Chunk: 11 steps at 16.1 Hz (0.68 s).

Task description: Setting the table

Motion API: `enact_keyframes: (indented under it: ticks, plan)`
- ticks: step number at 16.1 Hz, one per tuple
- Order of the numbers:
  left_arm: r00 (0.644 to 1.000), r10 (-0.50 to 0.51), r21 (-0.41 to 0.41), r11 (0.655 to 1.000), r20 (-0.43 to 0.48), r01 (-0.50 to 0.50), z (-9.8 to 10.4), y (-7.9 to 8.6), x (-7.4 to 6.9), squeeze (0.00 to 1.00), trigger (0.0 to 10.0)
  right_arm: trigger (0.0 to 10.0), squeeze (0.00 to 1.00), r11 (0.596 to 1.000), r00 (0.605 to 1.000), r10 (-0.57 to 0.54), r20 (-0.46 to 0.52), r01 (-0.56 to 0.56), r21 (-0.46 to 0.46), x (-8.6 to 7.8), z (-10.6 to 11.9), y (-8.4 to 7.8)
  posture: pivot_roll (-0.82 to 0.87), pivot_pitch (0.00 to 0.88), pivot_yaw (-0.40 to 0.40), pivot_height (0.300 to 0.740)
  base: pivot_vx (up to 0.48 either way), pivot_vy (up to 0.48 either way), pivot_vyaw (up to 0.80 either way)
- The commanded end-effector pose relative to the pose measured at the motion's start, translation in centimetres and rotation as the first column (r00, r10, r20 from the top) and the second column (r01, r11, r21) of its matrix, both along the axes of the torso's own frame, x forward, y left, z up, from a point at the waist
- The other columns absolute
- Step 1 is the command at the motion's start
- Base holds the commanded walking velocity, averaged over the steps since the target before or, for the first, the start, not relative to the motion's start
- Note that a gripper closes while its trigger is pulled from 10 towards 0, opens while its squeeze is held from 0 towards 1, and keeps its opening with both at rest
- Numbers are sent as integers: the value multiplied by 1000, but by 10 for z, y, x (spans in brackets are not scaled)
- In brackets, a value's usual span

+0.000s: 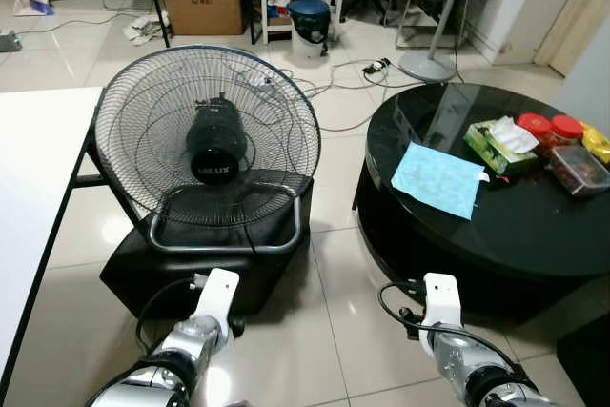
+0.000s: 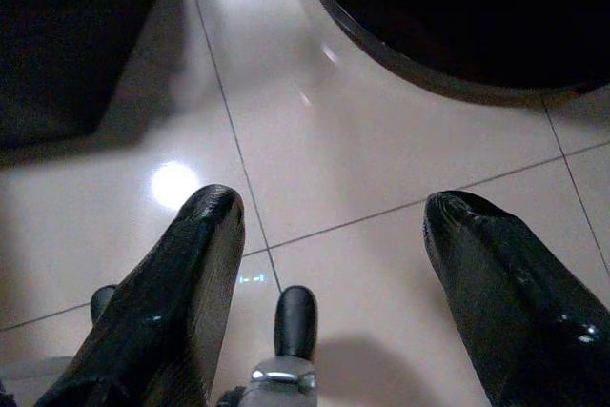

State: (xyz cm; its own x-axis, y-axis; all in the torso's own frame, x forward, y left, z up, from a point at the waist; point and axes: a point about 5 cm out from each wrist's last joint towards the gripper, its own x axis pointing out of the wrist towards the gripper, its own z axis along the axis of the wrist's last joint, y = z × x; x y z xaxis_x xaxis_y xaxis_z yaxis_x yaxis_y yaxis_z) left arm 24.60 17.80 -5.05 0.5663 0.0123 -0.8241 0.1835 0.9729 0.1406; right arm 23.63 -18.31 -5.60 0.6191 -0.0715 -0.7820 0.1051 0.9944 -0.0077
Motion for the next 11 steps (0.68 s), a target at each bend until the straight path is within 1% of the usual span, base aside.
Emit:
enact_keyframes:
  ticks: [1,2,3,4,5,6,7,8,9,10,11]
  plan:
    - [1000,-8,-1,1000,-6,8,0,-1,1,0,10000,10000,0,1000,1000,-16,20,16,-10,1,2,-5,-46,0,-6,740,0,0,0]
    - [1000,-11,-6,1000,-8,11,1,-2,1,0,10000,10000,0,1000,1000,-20,21,21,-12,0,1,-5,-49,0,-4,740,0,0,0]
    - [998,-58,13,998,28,57,4,-4,5,0,10000,10000,0,999,999,-13,30,14,-38,-2,1,-7,-40,0,-3,740,0,0,0]
    - [987,-123,22,992,105,122,11,-6,14,0,10000,10000,0,996,995,32,94,-24,-85,7,8,-9,-38,0,-5,740,0,0,0]
    - [891,-306,42,950,335,310,39,-16,32,0,10000,10000,0,980,939,145,311,-93,-176,32,39,-7,-54,0,-2,740,0,0,0]
    - [797,-336,33,928,503,370,74,-22,40,0,10000,10000,0,974,866,174,468,-82,-211,41,74,-7,-59,0,-6,740,0,0,0]
    - [713,-323,31,920,623,390,111,-26,46,494,10000,10000,651,983,779,159,607,-70,-168,44,109,-2,-63,0,1,740,0,0,0]
    - [589,-294,32,910,753,413,166,-33,53,1000,10000,10000,1000,986,650,161,742,-80,-144,46,159,8,-75,0,20,740,0,0,0]
    - [511,-213,-13,915,833,403,207,-35,54,1000,10000,10000,1000,987,546,162,822,-96,-131,46,199,21,-87,0,40,740,0,0,0]
    - [493,-164,-46,921,855,386,221,-33,52,1000,10000,10000,1000,986,500,167,850,-106,-131,44,217,28,-95,0,51,740,0,0,0]
    - [494,-144,-57,928,857,369,226,-32,50,1000,10000,10000,1000,984,486,175,856,-114,-137,42,227,31,-98,0,53,740,0,0,0]
